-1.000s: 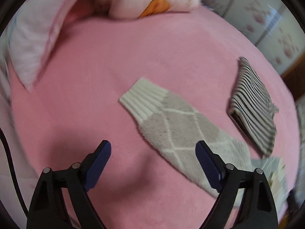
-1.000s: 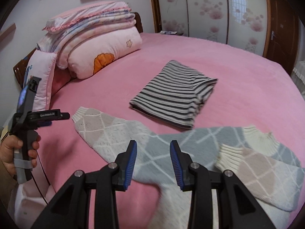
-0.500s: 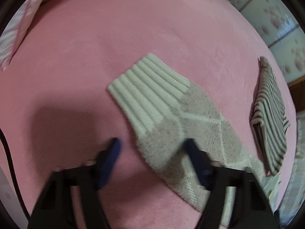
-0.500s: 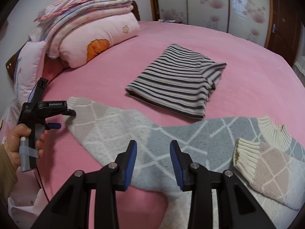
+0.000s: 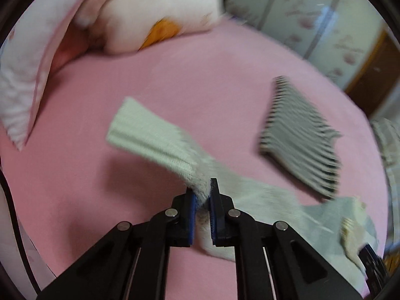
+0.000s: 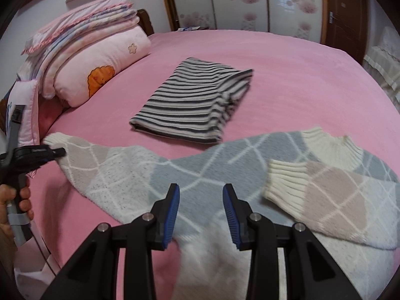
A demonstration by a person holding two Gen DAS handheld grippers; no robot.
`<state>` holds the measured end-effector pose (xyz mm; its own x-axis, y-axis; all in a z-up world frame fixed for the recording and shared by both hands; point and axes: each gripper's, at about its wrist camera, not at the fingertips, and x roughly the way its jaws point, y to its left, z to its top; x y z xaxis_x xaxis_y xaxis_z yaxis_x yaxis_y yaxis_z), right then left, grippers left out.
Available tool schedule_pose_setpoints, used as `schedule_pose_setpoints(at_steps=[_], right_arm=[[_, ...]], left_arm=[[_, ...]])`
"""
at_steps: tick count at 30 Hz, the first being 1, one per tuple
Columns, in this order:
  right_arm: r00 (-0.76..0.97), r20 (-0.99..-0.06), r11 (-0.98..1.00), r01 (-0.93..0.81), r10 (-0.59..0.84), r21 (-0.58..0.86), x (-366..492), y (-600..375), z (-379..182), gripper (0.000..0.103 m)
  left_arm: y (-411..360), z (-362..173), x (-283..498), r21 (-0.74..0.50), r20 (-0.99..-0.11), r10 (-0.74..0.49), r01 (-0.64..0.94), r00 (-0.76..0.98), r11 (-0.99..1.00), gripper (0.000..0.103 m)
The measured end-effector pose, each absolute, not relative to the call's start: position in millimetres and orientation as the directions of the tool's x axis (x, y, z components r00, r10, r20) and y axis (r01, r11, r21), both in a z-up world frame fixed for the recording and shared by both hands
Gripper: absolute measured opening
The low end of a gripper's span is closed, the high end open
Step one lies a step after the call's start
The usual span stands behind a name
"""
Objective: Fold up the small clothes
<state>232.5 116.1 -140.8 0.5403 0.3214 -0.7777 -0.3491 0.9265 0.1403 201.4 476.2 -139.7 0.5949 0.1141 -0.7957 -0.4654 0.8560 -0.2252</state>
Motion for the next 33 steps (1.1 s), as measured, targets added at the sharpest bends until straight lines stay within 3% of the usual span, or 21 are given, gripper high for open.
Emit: schedule_pose_setpoints(at_steps=[5,10,17,23,27,31,33], right_arm=[[0.582,-0.764,0.95,-0.286,0.279,0.13,216.5,62.0,-130.1,0.036],[0.623,-0.752,0.973,-0.203,0.216,0.11,197.5,-0.9,-123.2,0.036],[0.644,-0.752,0.99,-0.097,0.144,0.106,172.4,-84.5,-126.0,0.036],[0.612,-0.785,0.993,-0.013,0.099,0.115,157.4,-142.4,-146.5,0.036],[0.59,-0.802,0.991,0.017,0.095,0.13,152.7,-166.2,-158.6,0.036],[0.585,-0.804,0.988,0.024,0.109,0.152,150.3,-177.5,-162.6,0.036],[0.584,-0.802,0.985,0.017,0.128,0.17,149.5,-179.6,-162.3,0.036]], left_arm=[[377.2,-68.9,188.6,-0.25,-0.692,-0.001,-0.238,0.722,0.939,0.007],[276.7,-39.4,197.4,-0.313,-0.644,-0.189,-0.029,0.742,0.949,0.007],[133.9,-86.6,215.3,-0.317,-0.703,-0.344,0.159,0.622,0.935,0.007],[61.4,-164.2,215.3,-0.266,-0.799,-0.34,0.216,0.497,0.94,0.008],[46.8,-190.8,196.0,-0.232,-0.824,-0.323,0.242,0.466,0.942,0.025],[41.1,-194.3,190.6,-0.204,-0.832,-0.292,0.231,0.472,0.952,0.035],[46.5,-193.2,185.8,-0.226,-0.828,-0.302,0.212,0.472,0.951,0.055]])
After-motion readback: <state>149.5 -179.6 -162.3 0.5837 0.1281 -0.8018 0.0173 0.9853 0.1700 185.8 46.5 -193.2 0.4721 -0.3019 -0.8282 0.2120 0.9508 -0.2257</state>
